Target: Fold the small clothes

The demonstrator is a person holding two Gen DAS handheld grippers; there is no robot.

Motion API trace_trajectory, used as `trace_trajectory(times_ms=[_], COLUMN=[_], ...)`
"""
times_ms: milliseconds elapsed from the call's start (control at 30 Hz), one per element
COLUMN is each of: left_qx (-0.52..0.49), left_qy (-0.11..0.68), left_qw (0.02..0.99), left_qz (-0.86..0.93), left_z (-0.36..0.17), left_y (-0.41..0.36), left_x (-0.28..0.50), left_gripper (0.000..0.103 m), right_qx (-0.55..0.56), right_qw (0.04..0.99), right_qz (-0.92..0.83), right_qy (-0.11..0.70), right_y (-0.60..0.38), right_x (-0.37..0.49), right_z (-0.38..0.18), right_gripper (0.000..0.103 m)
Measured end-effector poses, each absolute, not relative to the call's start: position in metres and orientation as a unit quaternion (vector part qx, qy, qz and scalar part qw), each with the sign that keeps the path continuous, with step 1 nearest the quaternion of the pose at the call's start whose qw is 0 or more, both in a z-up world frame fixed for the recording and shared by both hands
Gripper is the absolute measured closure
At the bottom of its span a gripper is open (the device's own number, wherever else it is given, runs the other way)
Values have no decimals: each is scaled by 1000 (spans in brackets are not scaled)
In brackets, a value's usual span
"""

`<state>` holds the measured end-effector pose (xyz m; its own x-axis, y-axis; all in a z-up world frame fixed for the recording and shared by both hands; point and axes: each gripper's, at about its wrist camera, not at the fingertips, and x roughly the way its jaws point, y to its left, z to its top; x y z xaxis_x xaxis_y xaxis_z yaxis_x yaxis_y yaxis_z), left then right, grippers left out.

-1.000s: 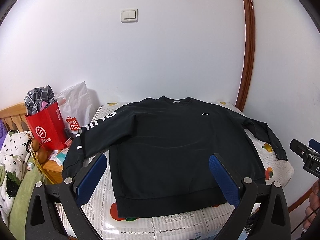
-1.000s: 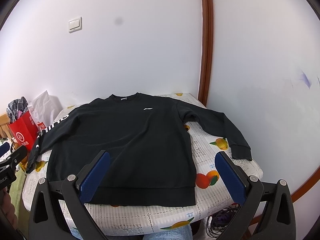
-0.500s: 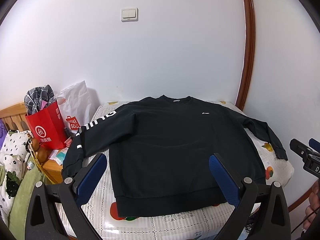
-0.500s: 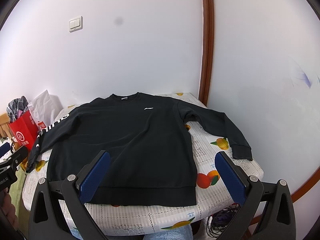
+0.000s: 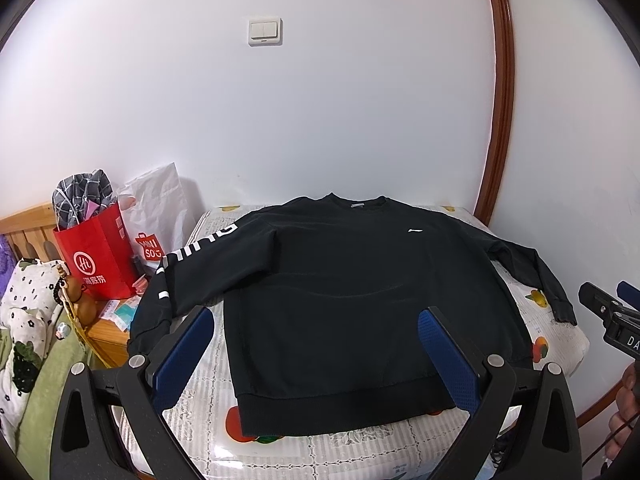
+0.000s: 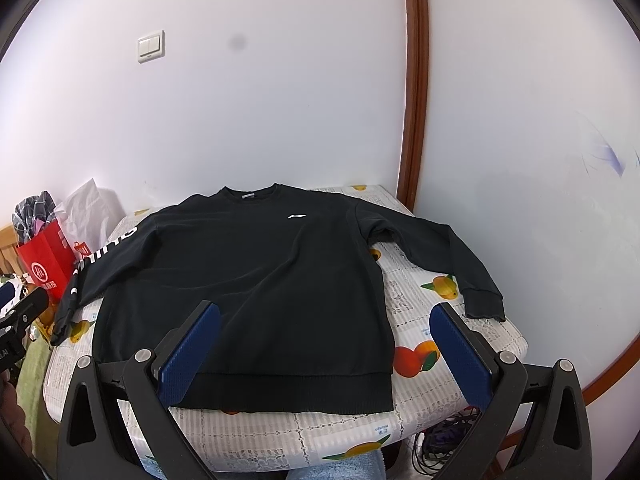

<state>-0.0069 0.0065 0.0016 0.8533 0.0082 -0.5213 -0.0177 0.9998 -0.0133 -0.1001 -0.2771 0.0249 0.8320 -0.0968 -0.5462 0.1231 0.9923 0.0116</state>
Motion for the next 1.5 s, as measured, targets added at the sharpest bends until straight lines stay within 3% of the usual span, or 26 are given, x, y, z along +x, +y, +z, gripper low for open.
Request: trace_trajectory(times_ms=[667, 1133, 1300, 1500], left_qx=[-24, -67, -69, -67], left_qy=[282, 381, 415, 452], left_qw=[959, 919, 898, 875], left_qz=[22, 79, 126, 161], left_z=[-2, -79, -117, -158], left_y=[38, 125, 168, 203], left_x=[18, 102, 126, 141], left_gripper=[0, 3, 9, 25], right_qx=[17, 32, 50, 28], right_qw=[953, 944, 935, 924], right_qz=[-51, -31, -20, -30], right_qy=[297, 326, 352, 381], right_y=[-272, -256, -257, -250], right_x=[-67, 8, 33, 57], right_z=[21, -24, -48, -77], right_gripper=[0, 4, 12, 14])
